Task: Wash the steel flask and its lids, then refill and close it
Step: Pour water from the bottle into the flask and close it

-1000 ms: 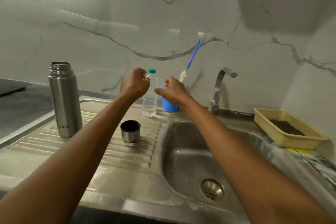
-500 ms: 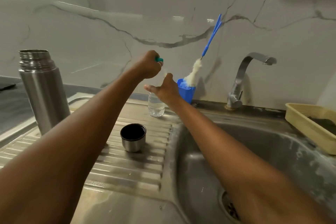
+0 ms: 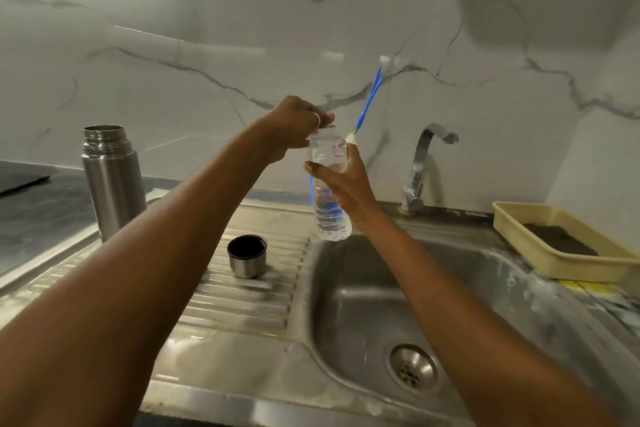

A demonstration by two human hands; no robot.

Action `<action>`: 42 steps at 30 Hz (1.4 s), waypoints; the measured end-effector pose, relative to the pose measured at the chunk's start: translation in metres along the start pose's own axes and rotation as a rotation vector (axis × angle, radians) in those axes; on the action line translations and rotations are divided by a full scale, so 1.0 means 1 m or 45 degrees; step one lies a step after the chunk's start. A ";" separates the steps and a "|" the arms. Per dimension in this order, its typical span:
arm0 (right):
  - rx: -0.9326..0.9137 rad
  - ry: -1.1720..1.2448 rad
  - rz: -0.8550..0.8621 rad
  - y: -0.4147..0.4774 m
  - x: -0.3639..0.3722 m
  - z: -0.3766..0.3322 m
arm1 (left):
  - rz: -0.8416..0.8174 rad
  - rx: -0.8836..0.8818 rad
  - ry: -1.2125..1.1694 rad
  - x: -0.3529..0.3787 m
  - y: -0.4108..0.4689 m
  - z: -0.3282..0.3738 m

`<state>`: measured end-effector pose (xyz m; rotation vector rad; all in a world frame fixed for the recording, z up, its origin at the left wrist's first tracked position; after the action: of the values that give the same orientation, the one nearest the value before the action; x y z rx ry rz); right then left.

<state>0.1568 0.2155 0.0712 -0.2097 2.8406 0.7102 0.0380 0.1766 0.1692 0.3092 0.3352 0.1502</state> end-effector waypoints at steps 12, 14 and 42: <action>0.117 0.238 -0.102 -0.104 -0.053 -0.018 | -0.328 -0.101 -0.343 0.046 -0.079 -0.001; 0.110 0.260 -0.088 -0.113 -0.054 -0.013 | -0.337 -0.118 -0.328 0.052 -0.082 -0.006; 0.135 -0.051 0.257 -0.119 -0.055 0.033 | -0.139 -0.089 -0.373 0.080 -0.082 -0.035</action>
<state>0.2374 0.1323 0.0017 0.1078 2.8771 0.5901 0.1087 0.1243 0.0873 0.2389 0.0560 0.0079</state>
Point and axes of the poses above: each hand's wrist, its own y-axis towards the middle knuckle, its own x-axis out of the palm, z = x × y, the point moved 4 cm from there along y, towards the middle knuckle, and after that the axes turned 5 degrees about -y, right-handed, at the moved point
